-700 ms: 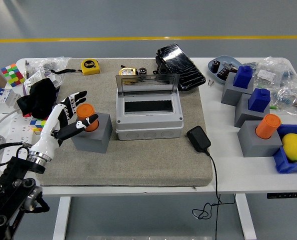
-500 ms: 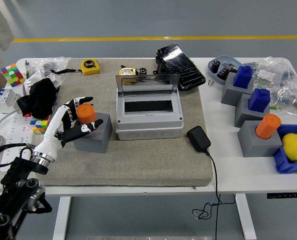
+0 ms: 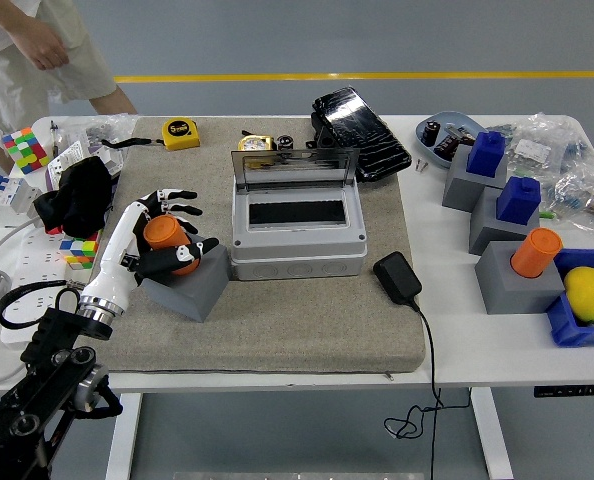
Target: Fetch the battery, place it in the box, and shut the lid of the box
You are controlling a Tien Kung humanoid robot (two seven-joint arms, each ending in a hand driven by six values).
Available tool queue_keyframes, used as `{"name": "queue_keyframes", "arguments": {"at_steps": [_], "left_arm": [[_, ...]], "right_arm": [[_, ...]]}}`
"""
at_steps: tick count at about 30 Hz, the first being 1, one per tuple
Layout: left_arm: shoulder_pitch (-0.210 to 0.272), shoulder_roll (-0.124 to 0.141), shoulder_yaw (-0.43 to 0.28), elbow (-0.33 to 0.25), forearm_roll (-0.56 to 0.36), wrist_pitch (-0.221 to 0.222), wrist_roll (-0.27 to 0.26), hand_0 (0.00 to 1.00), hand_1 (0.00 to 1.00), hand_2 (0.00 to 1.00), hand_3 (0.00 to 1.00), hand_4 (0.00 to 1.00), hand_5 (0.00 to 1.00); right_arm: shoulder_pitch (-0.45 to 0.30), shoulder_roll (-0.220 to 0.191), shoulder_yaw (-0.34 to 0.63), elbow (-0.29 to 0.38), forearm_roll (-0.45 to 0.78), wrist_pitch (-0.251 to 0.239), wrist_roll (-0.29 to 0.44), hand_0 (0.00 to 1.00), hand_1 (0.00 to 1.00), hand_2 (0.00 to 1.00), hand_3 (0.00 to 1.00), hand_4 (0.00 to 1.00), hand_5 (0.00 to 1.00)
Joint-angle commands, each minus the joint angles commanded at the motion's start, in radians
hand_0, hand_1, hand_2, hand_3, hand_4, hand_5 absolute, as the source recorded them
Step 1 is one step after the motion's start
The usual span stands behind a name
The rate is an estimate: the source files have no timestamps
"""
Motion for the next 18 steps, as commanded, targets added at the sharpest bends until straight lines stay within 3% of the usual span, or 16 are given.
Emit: {"name": "queue_keyframes", "arguments": {"at_steps": [1,2,7,8,13,14,18], "left_arm": [[-0.003,-0.004,0.002,0.004,-0.005,0.001,-0.004,0.194,0.287,0.401,0.444,0.863,0.002],[-0.006,-0.008,0.004,0.009,-0.008,0.003,-0.008,0.182,0.24,0.335,0.348,0.777,0.002],[-0.016,-0.019,0.019,0.021,-0.02,0.009,-0.022,0.182,0.24,0.335,0.348,0.777,0.002],[-0.017,-0.02,0.021,0.023,-0.021,0.01,-0.024,0.159,0.192,0.244,0.255,0.698,0.002],[-0.022,-0.023,0.03,0.024,-0.033,0.014,-0.047,0.159,0.192,0.244,0.255,0.698,0.002],[-0.023,-0.024,0.031,0.024,-0.035,0.014,-0.051,0.106,0.12,0.165,0.189,0.558,0.002],[-0.025,-0.023,0.032,0.018,-0.051,0.015,-0.074,0.106,0.12,0.165,0.189,0.558,0.002]], "right_arm": [[0.0,0.0,-0.001,0.0,0.0,0.0,0.0,0.681,0.667,0.7,0.633,0.998,0.623],[0.0,0.0,-0.001,0.0,0.0,0.0,0.0,0.68,0.666,0.7,0.633,0.998,0.622],[0.0,-0.001,-0.001,0.0,-0.002,0.0,-0.001,0.68,0.666,0.7,0.633,0.998,0.622],[0.001,-0.001,-0.001,0.0,-0.001,0.001,-0.001,0.68,0.666,0.7,0.634,0.998,0.622],[0.002,0.0,-0.001,0.0,-0.001,0.0,0.0,0.68,0.666,0.7,0.634,0.998,0.622],[0.002,0.0,0.0,0.0,-0.001,0.0,0.001,0.681,0.667,0.7,0.634,0.998,0.622],[0.002,-0.001,0.001,0.0,-0.003,-0.001,0.002,0.681,0.667,0.7,0.634,0.998,0.622]]}}
